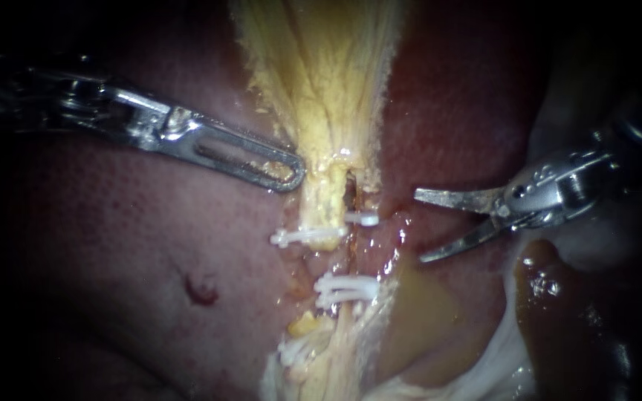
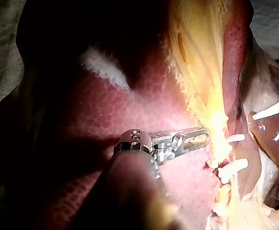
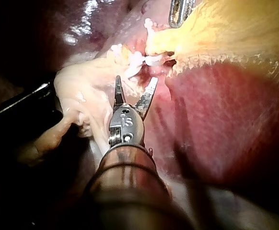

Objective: Go to the cutting position right tube

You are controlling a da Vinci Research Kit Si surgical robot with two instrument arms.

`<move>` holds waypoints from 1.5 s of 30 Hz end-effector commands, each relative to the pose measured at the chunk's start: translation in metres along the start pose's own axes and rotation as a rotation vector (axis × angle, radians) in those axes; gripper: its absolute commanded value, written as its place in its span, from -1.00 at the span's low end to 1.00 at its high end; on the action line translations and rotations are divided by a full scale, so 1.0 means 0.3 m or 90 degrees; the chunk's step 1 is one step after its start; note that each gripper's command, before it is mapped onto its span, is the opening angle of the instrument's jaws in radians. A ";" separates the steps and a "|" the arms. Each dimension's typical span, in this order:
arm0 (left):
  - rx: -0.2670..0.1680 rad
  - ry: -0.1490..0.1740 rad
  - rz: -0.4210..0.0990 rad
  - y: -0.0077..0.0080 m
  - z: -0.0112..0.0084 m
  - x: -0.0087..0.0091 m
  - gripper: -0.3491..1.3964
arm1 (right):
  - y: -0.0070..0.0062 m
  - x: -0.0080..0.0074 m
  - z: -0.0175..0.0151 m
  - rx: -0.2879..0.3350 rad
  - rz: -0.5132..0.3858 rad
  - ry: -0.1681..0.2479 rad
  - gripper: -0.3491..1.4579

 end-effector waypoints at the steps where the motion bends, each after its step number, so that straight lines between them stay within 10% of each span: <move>1: 0.000 0.000 0.000 -0.0002 -0.0008 -0.0002 -1.00 | 0.0000 0.0000 0.000 0.002 0.000 0.000 0.99; 15: -0.016 -0.023 -0.008 -0.0022 -0.0329 -0.0033 -1.00 | -0.0001 0.0001 0.000 0.009 0.000 0.002 0.99; 45: -0.017 -0.026 -0.010 -0.0043 -0.0322 -0.0034 -1.00 | -0.0085 -0.0154 0.034 0.149 0.077 -0.001 0.99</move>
